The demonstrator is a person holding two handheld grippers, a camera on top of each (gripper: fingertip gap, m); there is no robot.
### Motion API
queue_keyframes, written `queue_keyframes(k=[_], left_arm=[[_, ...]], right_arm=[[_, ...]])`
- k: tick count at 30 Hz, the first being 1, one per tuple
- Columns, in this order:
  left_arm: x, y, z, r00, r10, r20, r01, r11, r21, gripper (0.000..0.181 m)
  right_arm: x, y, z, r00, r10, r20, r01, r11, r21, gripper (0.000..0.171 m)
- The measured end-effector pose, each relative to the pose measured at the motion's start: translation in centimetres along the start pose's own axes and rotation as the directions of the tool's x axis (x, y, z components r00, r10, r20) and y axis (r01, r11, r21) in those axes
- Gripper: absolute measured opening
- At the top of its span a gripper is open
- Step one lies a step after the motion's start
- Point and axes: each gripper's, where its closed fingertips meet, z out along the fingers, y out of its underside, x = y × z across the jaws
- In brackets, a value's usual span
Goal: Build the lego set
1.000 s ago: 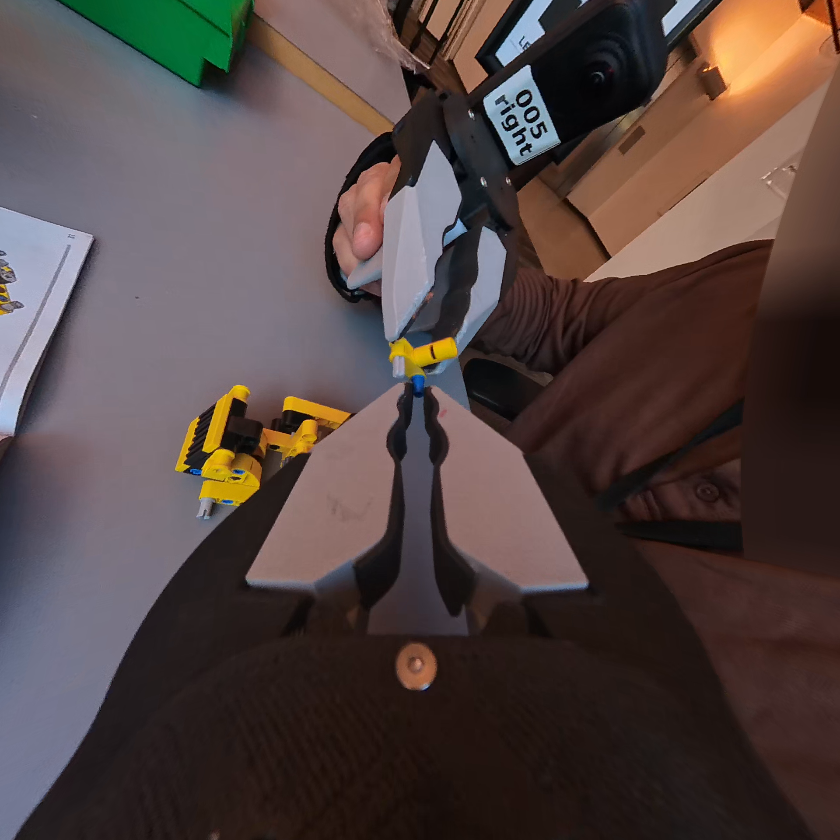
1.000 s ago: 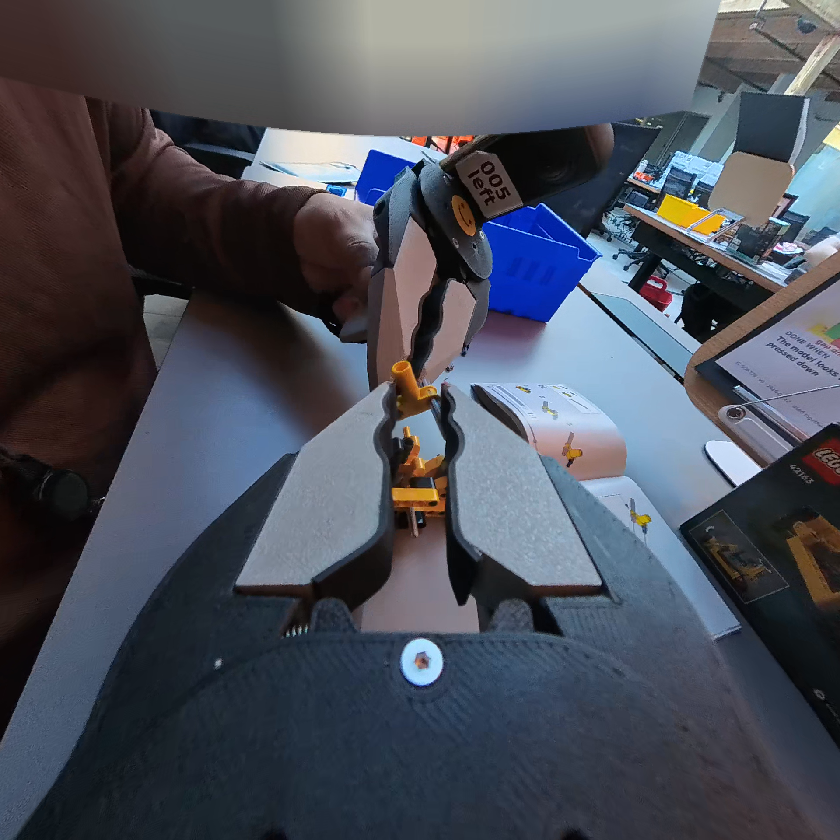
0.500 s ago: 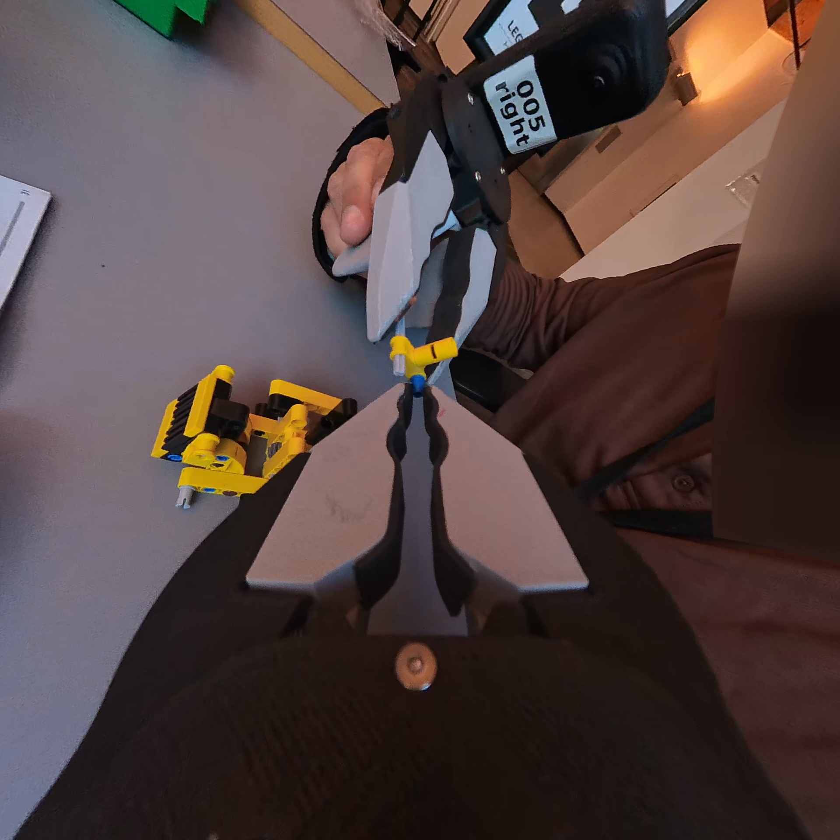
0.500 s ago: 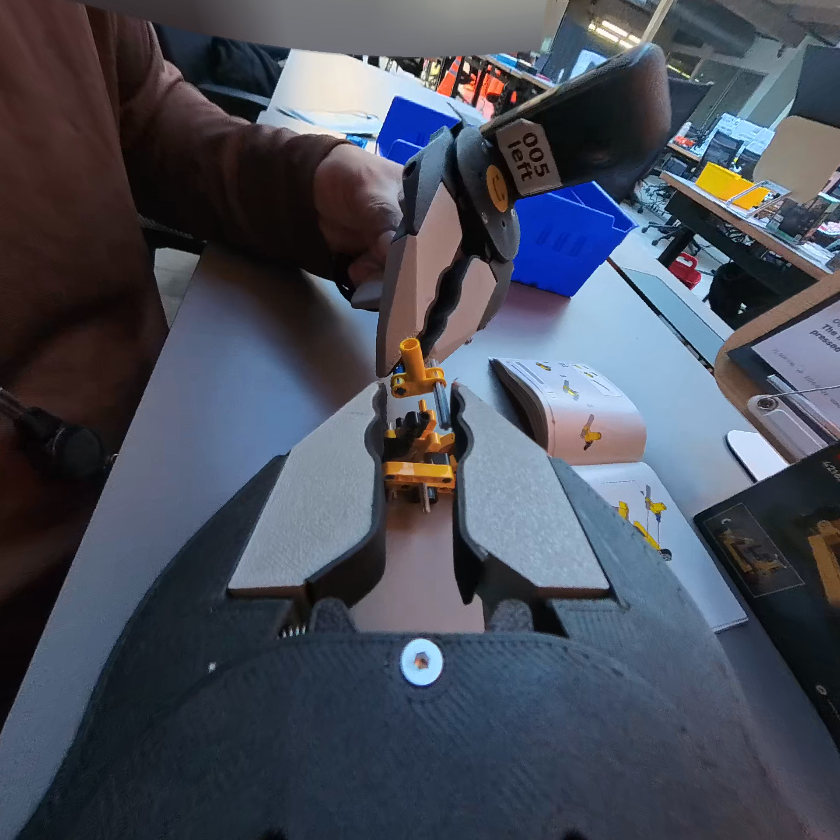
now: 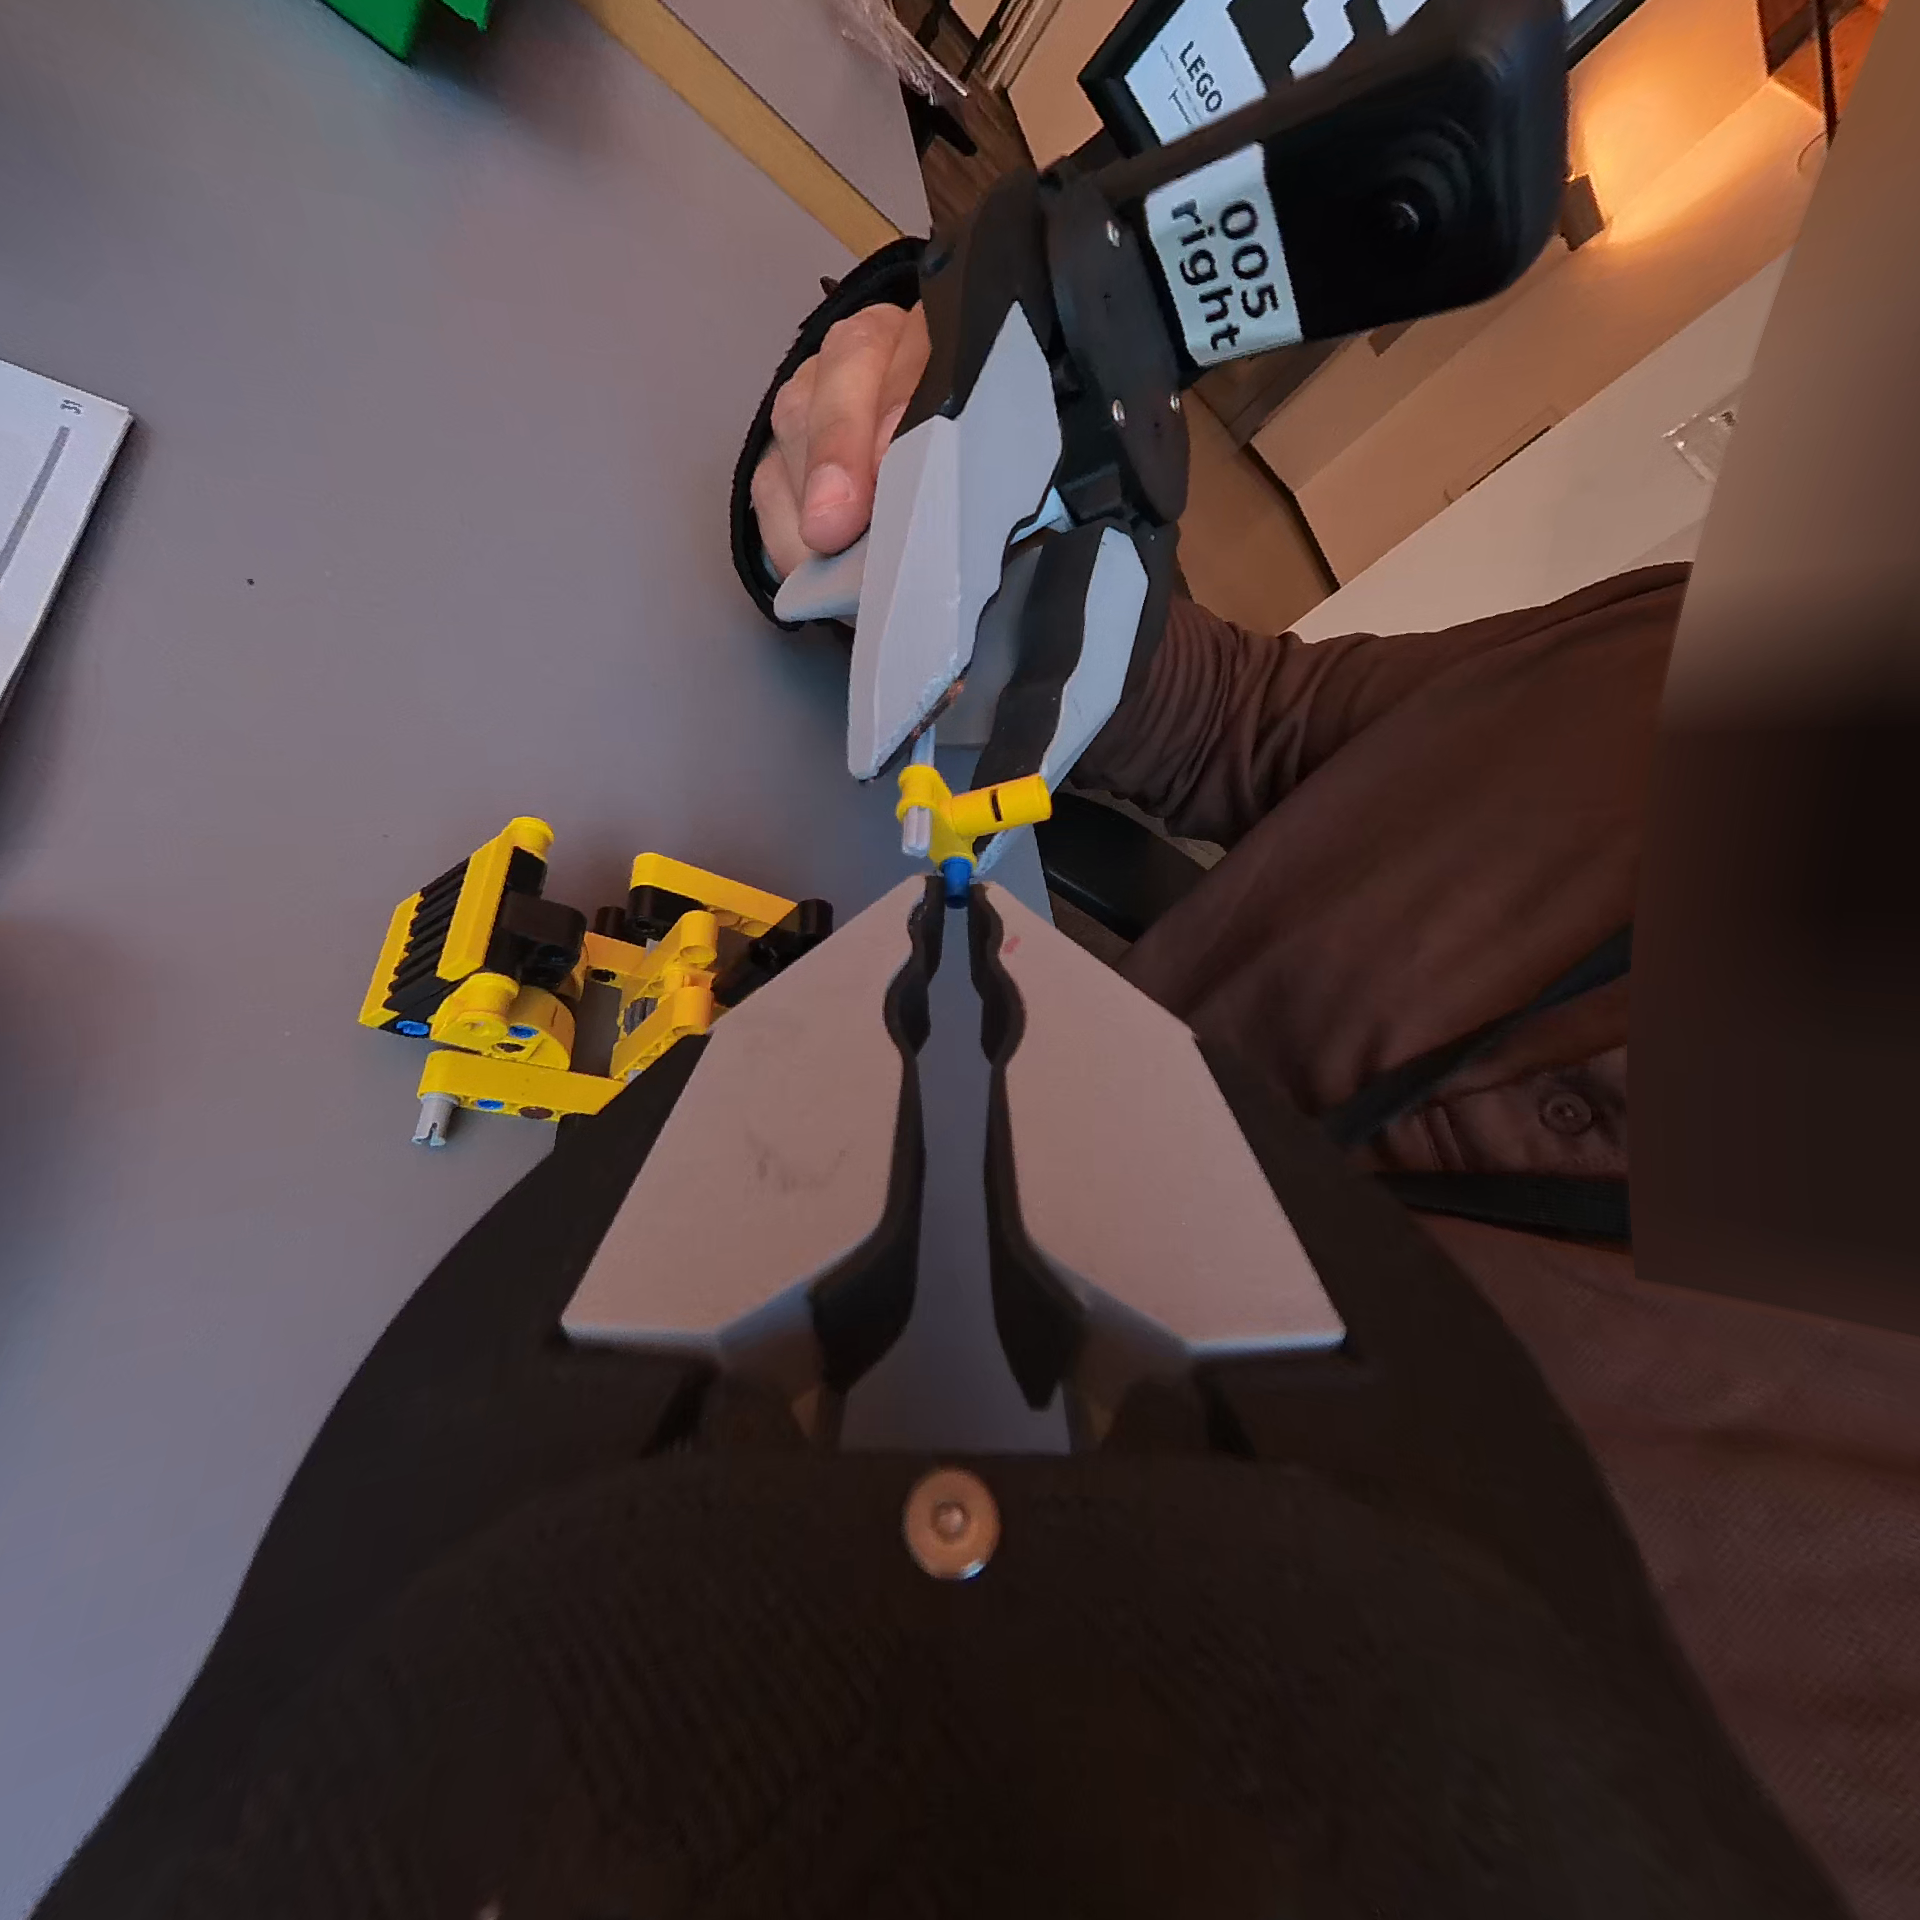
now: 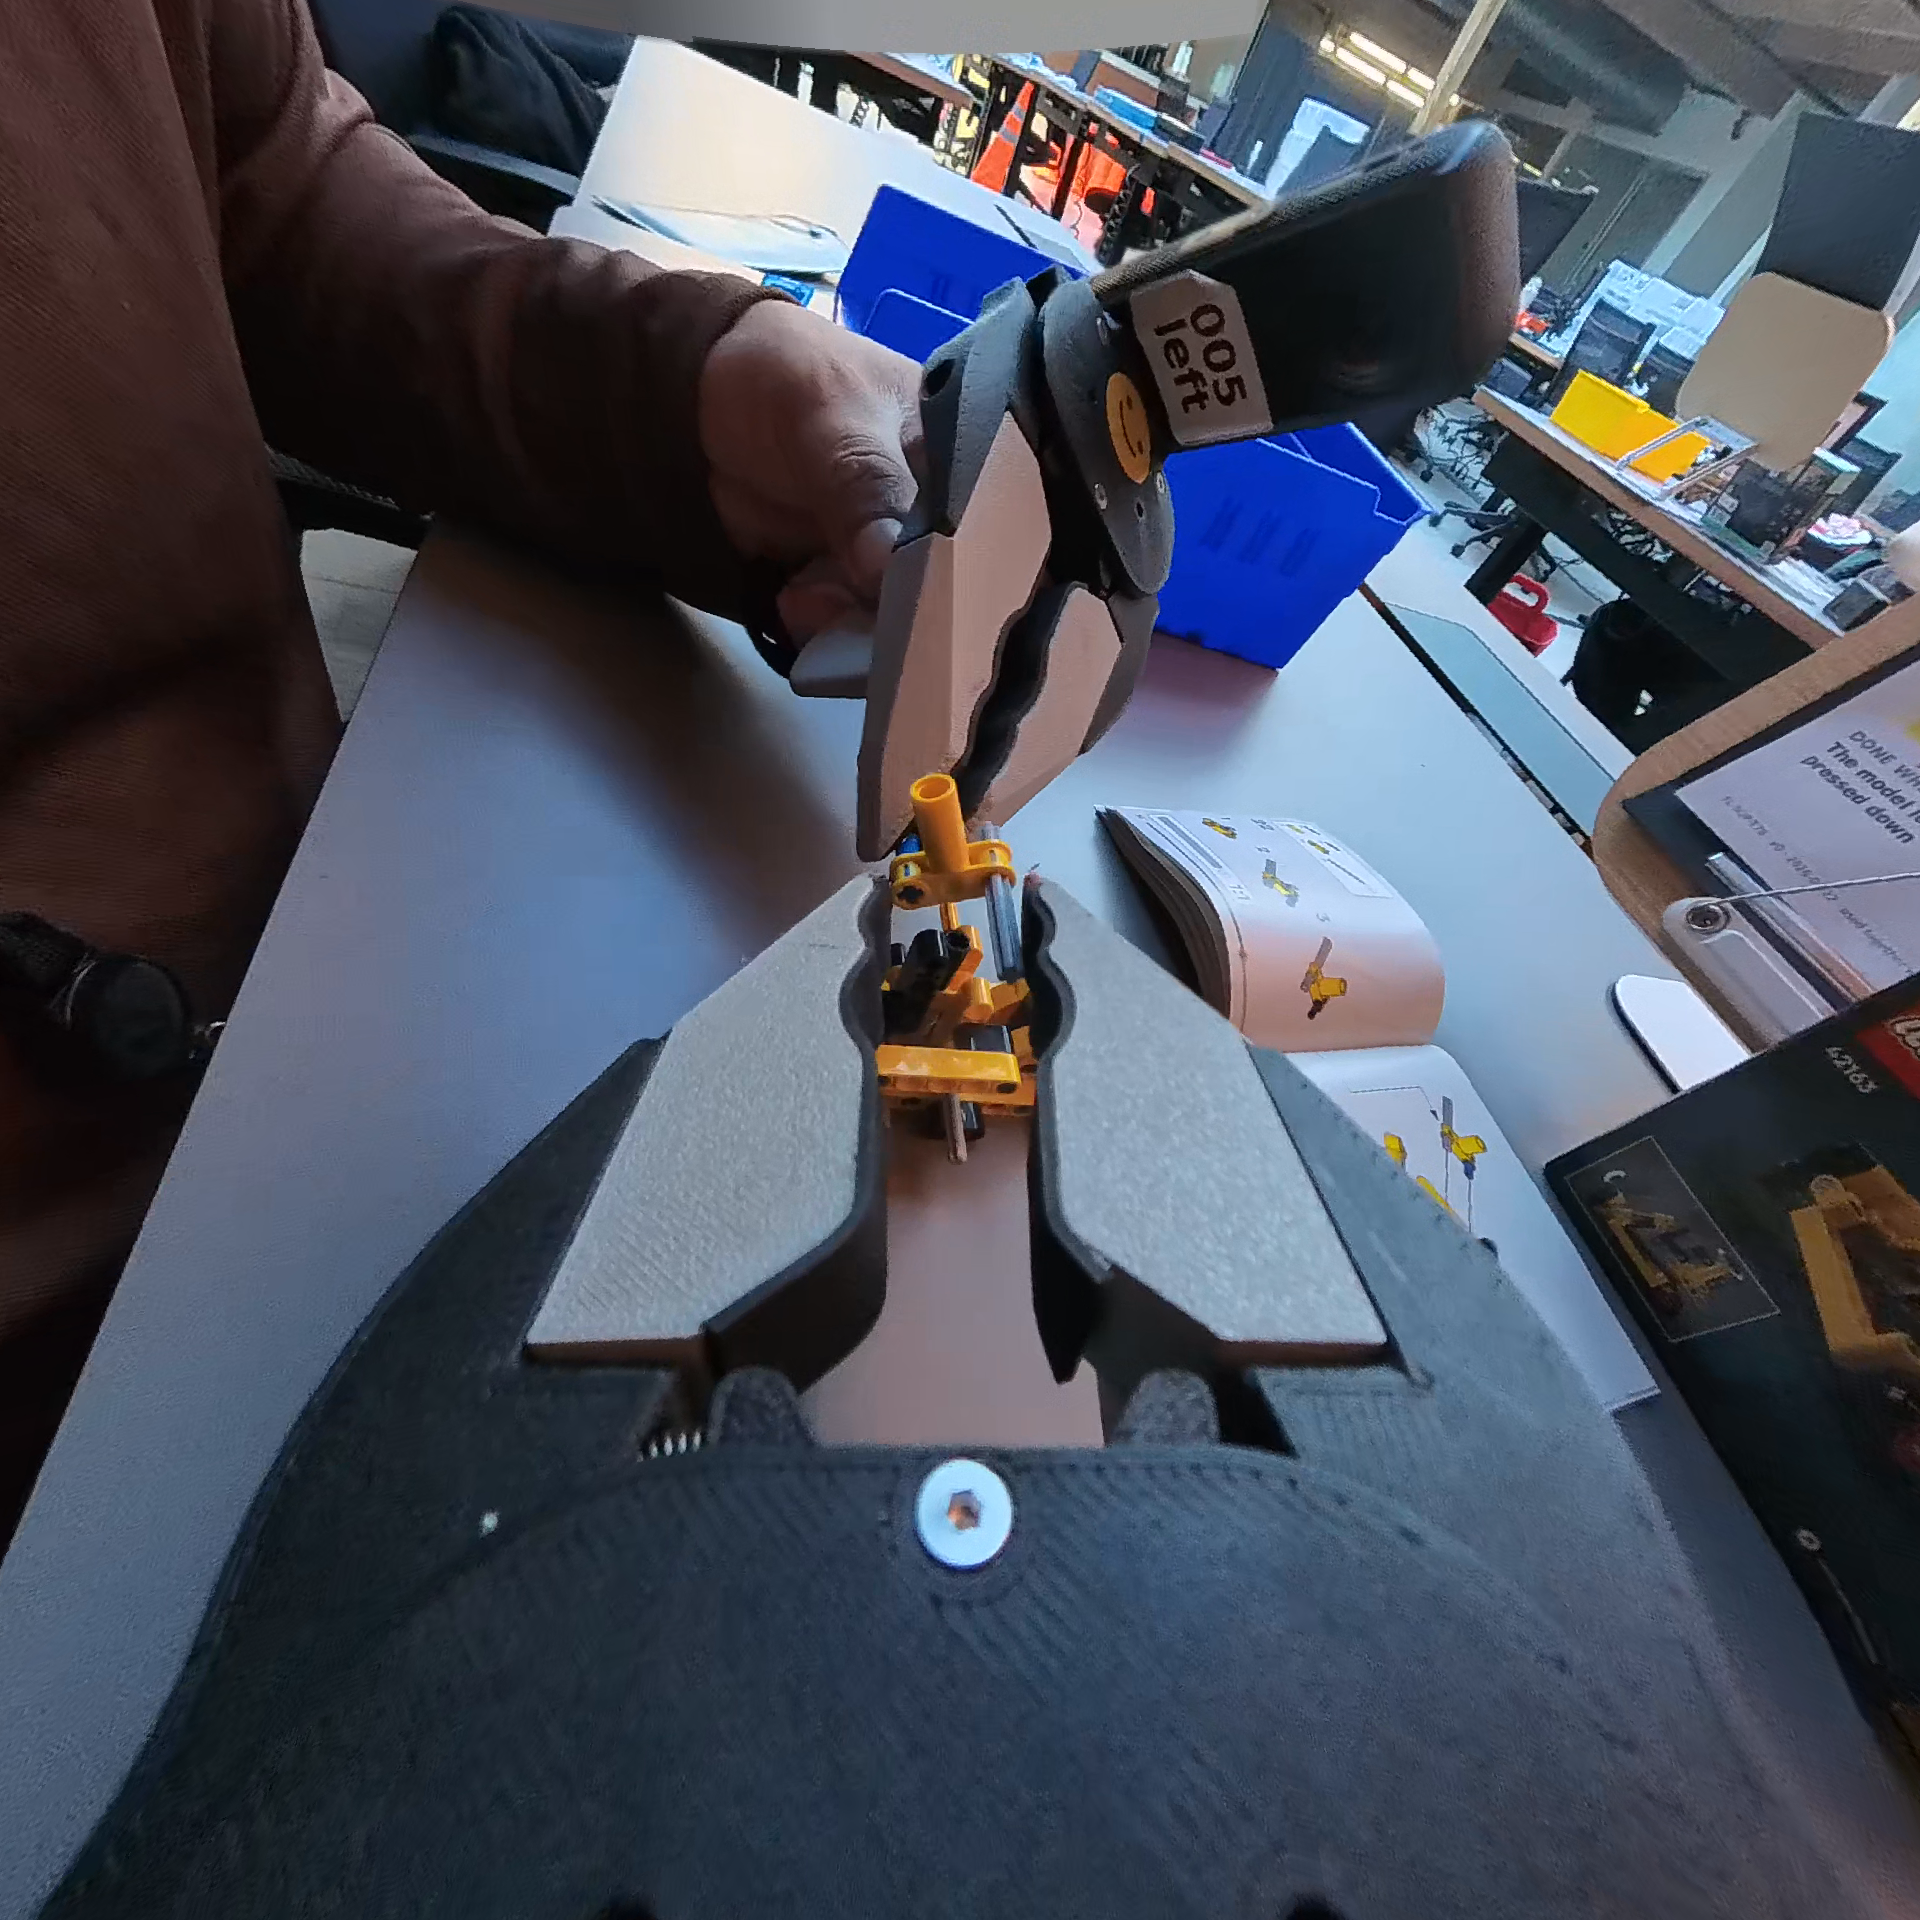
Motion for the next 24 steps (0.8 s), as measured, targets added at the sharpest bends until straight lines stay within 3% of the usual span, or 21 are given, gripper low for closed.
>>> queue_keyframes(k=[9, 15, 24], left_arm=[[-0.7, 0.2, -0.2, 1.0, -0.008, 0.029, 0.009, 1.0, -0.011, 0.003], [-3.0, 0.5, -1.9, 0.951, 0.185, 0.247, -0.165, 0.981, -0.1, 0.025], [-3.7, 1.4, 0.0, 0.882, 0.363, 0.302, -0.299, 0.924, -0.236, 0.034]], right_arm=[[0.1, 0.9, 0.0, 1.0, 0.024, 0.008, -0.024, 0.999, -0.038, 0.019], [1.3, 4.9, -0.4, 0.965, 0.26, 0.042, -0.247, 0.95, -0.193, 0.02], [0.3, 5.2, 0.4, 0.934, 0.335, 0.12, -0.299, 0.922, -0.248, 0.019]])
